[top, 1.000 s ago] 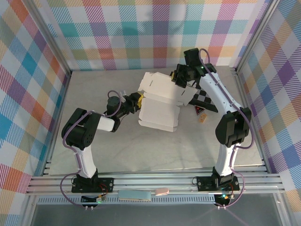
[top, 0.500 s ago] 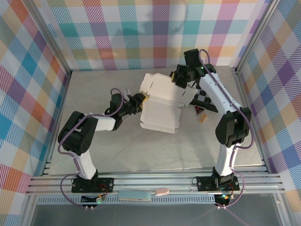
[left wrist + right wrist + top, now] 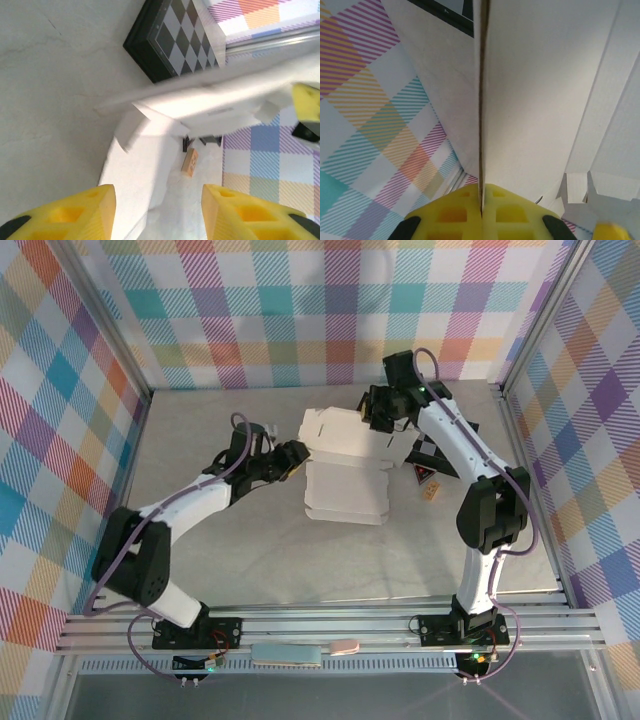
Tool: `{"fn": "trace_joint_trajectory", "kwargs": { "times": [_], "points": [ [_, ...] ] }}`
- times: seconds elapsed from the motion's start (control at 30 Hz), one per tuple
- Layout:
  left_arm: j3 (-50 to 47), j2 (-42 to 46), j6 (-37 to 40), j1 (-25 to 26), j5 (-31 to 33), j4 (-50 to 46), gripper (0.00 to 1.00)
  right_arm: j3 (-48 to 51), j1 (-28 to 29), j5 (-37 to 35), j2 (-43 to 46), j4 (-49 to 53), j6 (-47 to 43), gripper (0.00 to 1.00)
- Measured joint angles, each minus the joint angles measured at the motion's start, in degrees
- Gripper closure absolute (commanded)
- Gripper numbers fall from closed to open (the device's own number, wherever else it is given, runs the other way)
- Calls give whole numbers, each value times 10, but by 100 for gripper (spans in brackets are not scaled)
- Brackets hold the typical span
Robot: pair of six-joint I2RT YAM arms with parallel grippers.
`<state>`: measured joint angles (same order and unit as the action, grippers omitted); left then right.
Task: Fold the paper box
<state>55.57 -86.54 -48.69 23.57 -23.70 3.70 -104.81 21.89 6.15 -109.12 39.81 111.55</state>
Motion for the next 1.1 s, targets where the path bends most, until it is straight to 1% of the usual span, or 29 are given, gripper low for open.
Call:
{"fn": "trace_joint_trajectory", "kwargs": {
  "times": [0.13,0.23,0.37,0.43,0.57,0.73,0.87,1.0,1.1],
  "points": [
    [-10,83,50,0,-5,-82,50,54,11,-14,7,-29,-26,100],
    [-3,130,99,-4,-6,-162,51,67,18,-19,7,-29,-46,100],
    [43,130,186,-9,12,-266,52,70,30,-21,9,-38,-61,100],
    [66,112,231,-10,29,-292,52,70,35,-21,9,-38,-62,100],
    [72,70,306,-9,50,-295,50,70,45,-21,9,-38,-64,100],
    [75,21,367,3,90,-292,49,70,48,-21,9,-37,-71,100],
    [81,2,391,7,125,-274,49,70,51,-19,9,-35,-71,100],
    [100,-21,403,9,139,-252,51,70,52,-16,9,-32,-73,100],
    [117,-42,411,17,145,-241,56,70,54,-13,9,-28,-73,100]
  ]
}}
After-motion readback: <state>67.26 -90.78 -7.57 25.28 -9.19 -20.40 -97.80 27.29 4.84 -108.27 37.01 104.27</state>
